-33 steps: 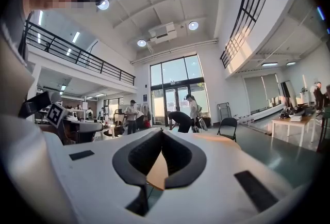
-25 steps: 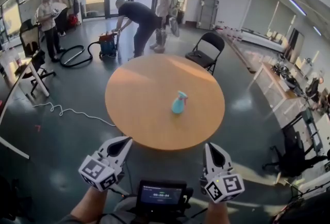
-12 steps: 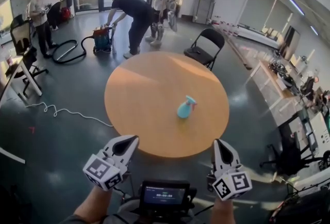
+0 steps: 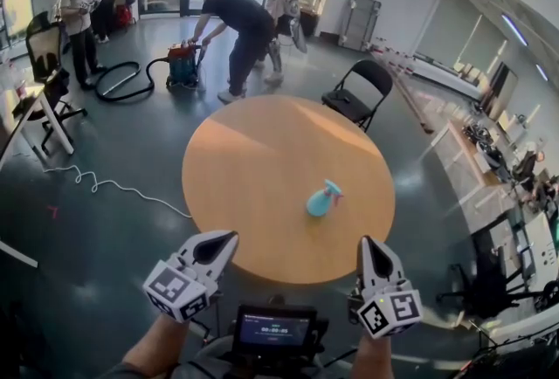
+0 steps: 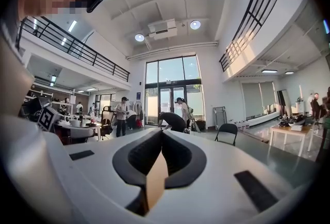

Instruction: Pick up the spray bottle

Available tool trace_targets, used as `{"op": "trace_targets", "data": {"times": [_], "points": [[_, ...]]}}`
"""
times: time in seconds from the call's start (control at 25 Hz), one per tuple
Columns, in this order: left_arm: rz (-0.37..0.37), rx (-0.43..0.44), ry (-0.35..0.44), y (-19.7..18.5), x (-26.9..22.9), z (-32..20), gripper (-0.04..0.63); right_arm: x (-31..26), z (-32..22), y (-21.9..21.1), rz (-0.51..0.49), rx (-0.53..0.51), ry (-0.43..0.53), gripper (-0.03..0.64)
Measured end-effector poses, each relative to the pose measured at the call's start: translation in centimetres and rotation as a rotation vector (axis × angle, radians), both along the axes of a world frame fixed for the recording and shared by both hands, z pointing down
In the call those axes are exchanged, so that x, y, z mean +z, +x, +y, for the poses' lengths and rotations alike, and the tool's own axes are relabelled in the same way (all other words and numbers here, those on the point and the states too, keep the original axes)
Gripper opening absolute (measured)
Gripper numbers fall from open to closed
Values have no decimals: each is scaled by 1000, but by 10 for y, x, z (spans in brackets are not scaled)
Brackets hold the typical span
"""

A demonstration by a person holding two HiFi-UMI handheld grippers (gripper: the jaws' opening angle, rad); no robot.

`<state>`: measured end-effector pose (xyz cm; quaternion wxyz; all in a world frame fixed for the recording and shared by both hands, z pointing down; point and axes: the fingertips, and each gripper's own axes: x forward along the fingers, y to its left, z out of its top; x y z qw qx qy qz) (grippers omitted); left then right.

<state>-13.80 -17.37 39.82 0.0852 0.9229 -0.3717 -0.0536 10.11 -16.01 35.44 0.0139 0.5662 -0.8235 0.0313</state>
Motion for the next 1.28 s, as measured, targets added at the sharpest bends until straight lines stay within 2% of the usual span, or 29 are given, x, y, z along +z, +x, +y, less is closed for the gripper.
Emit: {"op": "trace_targets", "data": {"times": [0.36, 0.52, 1.12, 1.28], "points": [[-30, -40, -1, 13, -3, -39, 3, 7, -52, 11, -18, -25, 2, 8], [-51, -55, -7, 29, -3, -62, 3, 8, -74, 19, -4, -68, 22, 9], [-160, -109, -40, 88, -8, -123, 3, 8, -128, 73, -91, -161, 18, 9], [-177, -109, -48, 95, -6, -134, 3, 14, -139, 79, -104, -157, 11, 9]]}}
